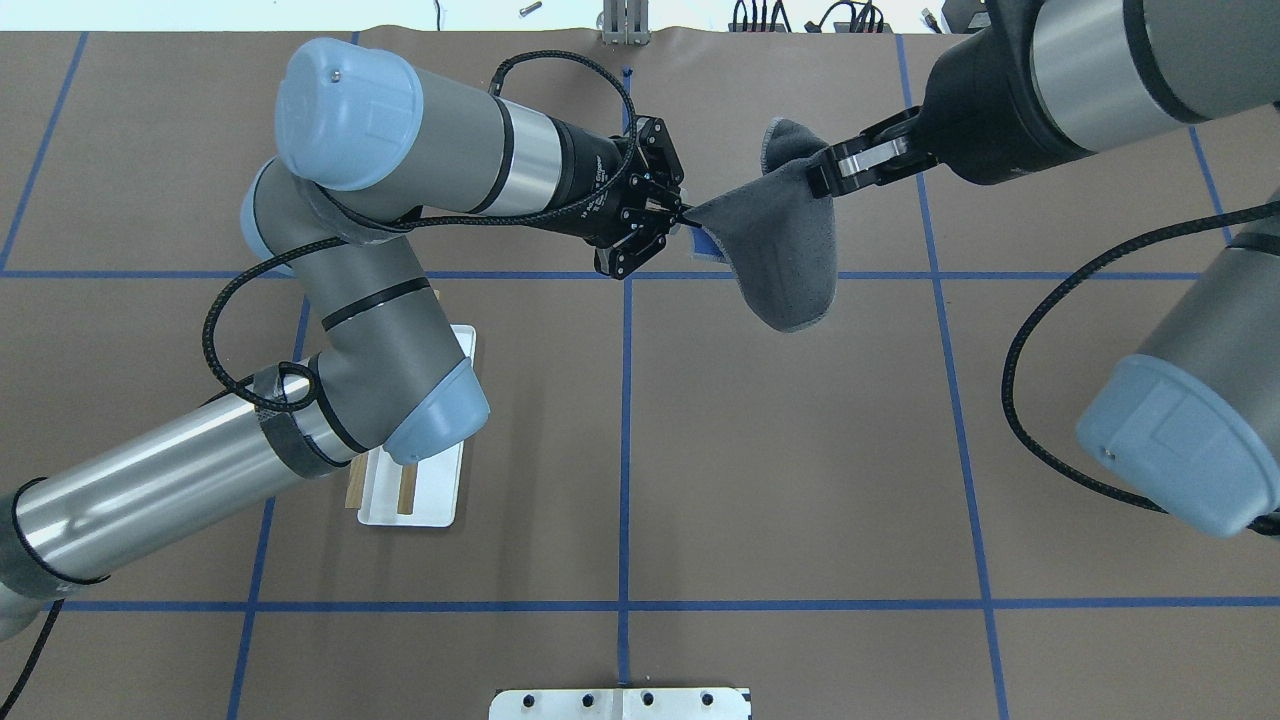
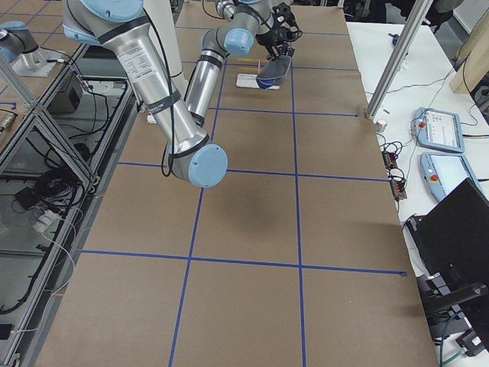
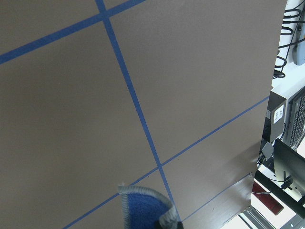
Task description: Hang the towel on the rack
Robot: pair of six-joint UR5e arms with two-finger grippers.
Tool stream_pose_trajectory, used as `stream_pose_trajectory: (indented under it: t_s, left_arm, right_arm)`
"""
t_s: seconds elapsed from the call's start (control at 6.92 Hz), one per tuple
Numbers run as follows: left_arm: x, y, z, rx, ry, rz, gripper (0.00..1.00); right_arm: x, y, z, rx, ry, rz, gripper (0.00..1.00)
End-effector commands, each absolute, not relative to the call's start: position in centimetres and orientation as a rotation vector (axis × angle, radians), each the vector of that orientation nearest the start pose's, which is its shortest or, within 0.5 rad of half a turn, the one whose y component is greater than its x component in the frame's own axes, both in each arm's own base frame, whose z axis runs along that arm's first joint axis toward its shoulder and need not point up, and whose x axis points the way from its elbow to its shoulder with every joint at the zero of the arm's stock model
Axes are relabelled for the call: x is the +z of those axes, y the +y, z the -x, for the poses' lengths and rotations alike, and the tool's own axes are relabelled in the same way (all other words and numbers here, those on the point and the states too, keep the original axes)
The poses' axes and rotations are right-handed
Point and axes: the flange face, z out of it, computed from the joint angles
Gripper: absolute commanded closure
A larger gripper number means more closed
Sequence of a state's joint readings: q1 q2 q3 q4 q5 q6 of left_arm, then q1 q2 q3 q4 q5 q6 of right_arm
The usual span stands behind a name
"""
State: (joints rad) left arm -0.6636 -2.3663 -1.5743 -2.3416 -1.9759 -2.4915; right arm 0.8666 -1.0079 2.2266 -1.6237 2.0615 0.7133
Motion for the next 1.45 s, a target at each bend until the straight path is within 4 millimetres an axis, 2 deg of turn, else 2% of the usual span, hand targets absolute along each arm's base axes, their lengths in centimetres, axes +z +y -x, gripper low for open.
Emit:
stream_pose_trajectory:
  t_s: [0.0, 0.14, 0.43, 0.58, 0.72, 0.87, 1.01, 1.16, 1.3]
  left_arm:
    - [11.2, -47.5, -45.3, -0.717, 1.568, 0.3, 1.0]
    - [12.1, -46.5, -43.9, -0.642, 1.577, 0.22, 1.0]
    - [12.9, -46.2, -42.5, -0.579, 1.596, -0.067, 1.0]
    - [12.0, -45.3, -41.8, -0.56, 1.621, -0.086, 1.0]
    - [12.3, -44.6, -41.7, -0.558, 1.626, -0.08, 1.0]
    - [13.6, -43.7, -40.7, -0.579, 1.631, -0.089, 1.0]
    - [17.4, -40.8, -40.3, -0.599, 1.59, -0.085, 1.0]
    - [19.5, -39.2, -38.2, -0.621, 1.574, -0.098, 1.0]
    - [22.1, -37.5, -35.6, -0.631, 1.542, -0.09, 1.0]
  right_arm:
    - [10.8, -42.9, 24.5, -0.247, -1.032, -0.595, 0.0]
    - [11.3, -43.3, 24.1, -0.235, -1.022, -0.593, 0.0]
    - [14.5, -45.0, 22.2, -0.172, -0.965, -0.56, 0.0]
    - [15.5, -46.4, 21.7, -0.142, -0.942, -0.546, 0.0]
    - [17.0, -48.1, 21.1, -0.11, -0.915, -0.521, 0.0]
    - [18.9, -49.4, 20.6, -0.082, -0.892, -0.483, 0.0]
    - [21.7, -50.7, 20.3, -0.032, -0.858, -0.415, 0.0]
    - [25.1, -52.3, 20.4, -0.007, -0.821, -0.361, 0.0]
    - [26.0, -53.1, 20.2, 0.004, -0.805, -0.347, 0.0]
